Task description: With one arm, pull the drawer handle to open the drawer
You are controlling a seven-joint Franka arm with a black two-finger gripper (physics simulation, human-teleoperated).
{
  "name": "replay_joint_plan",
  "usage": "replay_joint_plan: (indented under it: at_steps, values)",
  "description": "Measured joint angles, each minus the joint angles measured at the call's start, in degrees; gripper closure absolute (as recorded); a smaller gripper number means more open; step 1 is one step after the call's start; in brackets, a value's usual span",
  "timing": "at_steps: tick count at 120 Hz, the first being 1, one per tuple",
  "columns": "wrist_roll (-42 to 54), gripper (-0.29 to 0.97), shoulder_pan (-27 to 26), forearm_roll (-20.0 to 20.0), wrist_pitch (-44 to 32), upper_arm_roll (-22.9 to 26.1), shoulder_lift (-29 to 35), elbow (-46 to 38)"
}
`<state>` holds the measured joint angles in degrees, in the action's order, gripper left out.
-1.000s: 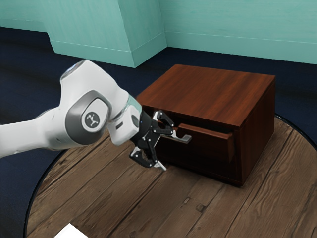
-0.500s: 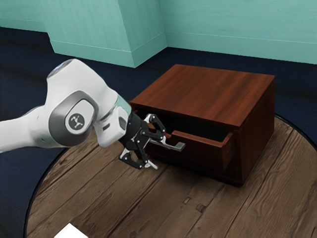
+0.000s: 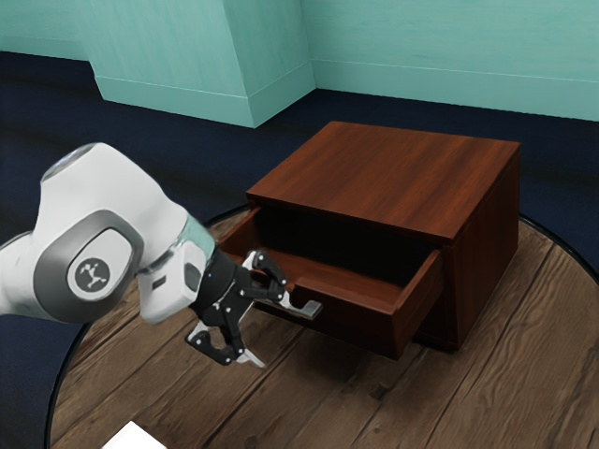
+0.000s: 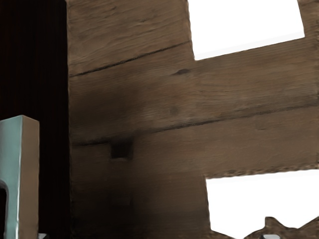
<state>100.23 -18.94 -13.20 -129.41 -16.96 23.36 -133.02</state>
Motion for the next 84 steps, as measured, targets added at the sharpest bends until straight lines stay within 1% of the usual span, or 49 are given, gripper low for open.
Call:
replay_joint_plan:
  at_steps: [3, 8, 20, 22, 30, 31, 33, 34, 38, 43, 47, 53, 58, 59, 60, 63, 64, 70, 78, 81, 84]
  values:
    - [-0.01, 0.29, 0.35, 0.2, 0.01, 0.25, 0.02, 0.01]
    - [-0.02, 0.28, 0.57, 0.42, 0.01, 0.51, -0.02, -0.12]
    - [-0.05, 0.12, 1.1, -0.82, -0.17, 1.99, 0.02, -1.09]
    - [-0.07, 0.12, 1.15, -1.04, -0.18, 2.21, 0.12, -1.25]
    - [-0.11, 0.2, 1.47, -2.07, -0.36, 3.41, 1.27, -2.41]
    - [-0.11, 0.15, 1.5, -2.15, -0.41, 3.56, 1.48, -2.68]
    - [-0.13, 0.12, 1.51, -2.19, -0.47, 3.81, 1.88, -3.2]
    - [-0.13, 0.07, 1.49, -2.17, -0.49, 3.91, 2.07, -3.45]
    - [-0.18, 0.01, 1.62, -2.0, -0.5, 4.52, 2.9, -4.43]
    - [-0.27, 0.03, 1.78, -1.57, -0.51, 5.25, 4.08, -5.74]
    - [-0.34, -0.03, 1.8, -1.04, -0.54, 5.57, 5.02, -6.74]
    - [-0.45, -0.01, 2.45, -0.85, -0.58, 6.39, 6.46, -7.84]
    - [-0.53, 0.2, 4.79, -0.86, -0.48, 8.28, 7.56, -7.5]
    - [-0.54, 0.3, 5.35, -0.8, -0.41, 8.66, 7.69, -7.2]
    - [-0.54, 0.32, 5.83, -0.76, -0.38, 8.98, 7.8, -6.94]
    - [-0.56, 0.44, 7.31, -0.62, -0.35, 9.72, 8.06, -5.78]
    - [-0.56, 0.44, 7.84, -0.64, -0.35, 9.94, 8.13, -5.31]
    - [-0.62, 0.35, 10.55, -0.74, -0.22, 11.05, 8.37, -2.19]
    - [-0.82, 0.24, 13.27, -0.6, 1.79, 11.86, 8.42, 5.28]
    - [-1.22, 0.21, 14.12, 0.44, 3.3, 12.07, 8.24, 8.94]
    - [-2.0, 0.18, 14.46, 2.44, 4.99, 12.29, 7.92, 12.34]
